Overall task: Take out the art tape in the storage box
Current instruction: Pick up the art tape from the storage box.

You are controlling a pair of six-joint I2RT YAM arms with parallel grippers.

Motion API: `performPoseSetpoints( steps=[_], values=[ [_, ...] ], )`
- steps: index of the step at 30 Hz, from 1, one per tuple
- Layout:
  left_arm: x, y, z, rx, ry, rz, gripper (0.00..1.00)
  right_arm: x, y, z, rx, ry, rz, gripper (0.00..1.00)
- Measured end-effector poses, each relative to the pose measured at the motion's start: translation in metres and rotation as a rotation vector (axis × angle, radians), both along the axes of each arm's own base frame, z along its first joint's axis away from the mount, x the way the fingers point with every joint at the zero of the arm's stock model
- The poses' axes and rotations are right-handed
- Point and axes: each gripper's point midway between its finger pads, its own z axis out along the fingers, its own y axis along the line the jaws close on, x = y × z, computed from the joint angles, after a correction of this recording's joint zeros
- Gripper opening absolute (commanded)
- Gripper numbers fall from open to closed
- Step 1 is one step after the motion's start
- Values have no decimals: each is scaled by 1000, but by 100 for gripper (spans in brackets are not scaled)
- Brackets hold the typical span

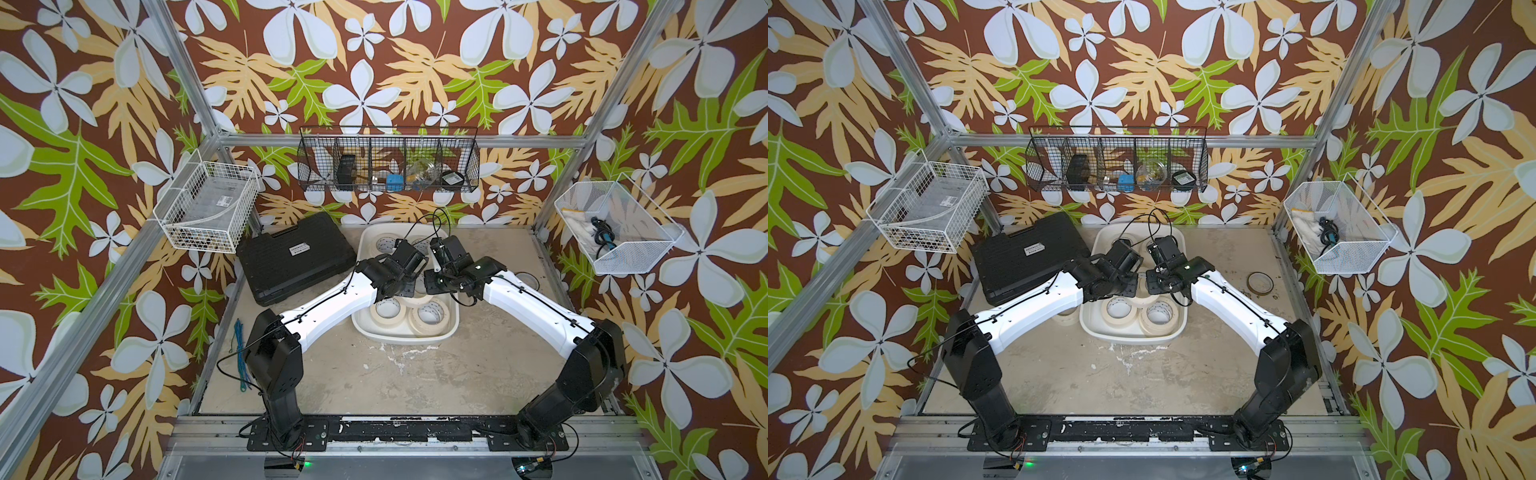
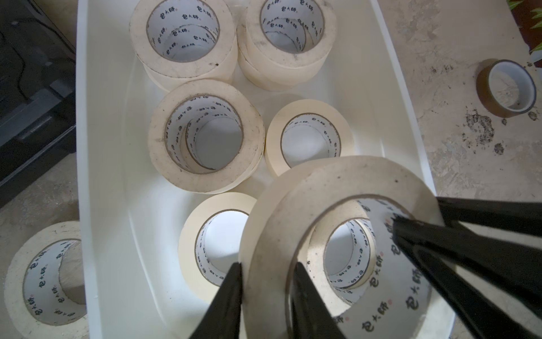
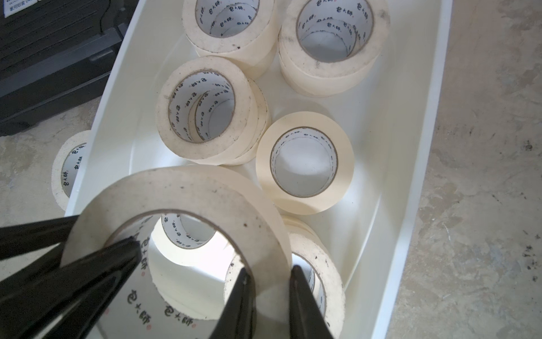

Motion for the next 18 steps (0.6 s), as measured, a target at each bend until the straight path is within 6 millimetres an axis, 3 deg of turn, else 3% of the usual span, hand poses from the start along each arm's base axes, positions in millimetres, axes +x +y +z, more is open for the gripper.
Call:
performPoseSetpoints(
  steps=[2, 5, 7, 14, 18],
  values=[
    [0, 0, -2, 3, 4, 0, 22, -2, -1, 1, 0, -4, -1, 22],
    [0, 1, -2, 11, 1, 2, 21, -4, 1, 6, 20, -14, 6, 41],
    [-2, 7, -4, 39, 7, 7, 20, -6, 4, 15, 49, -33, 26, 48],
    [-14, 26, 7, 56, -2, 22, 18, -11, 8, 45, 117, -98, 50, 53],
    [-21, 60, 12, 44, 5, 70, 19, -17, 7, 73, 175, -167, 61, 58]
  ],
)
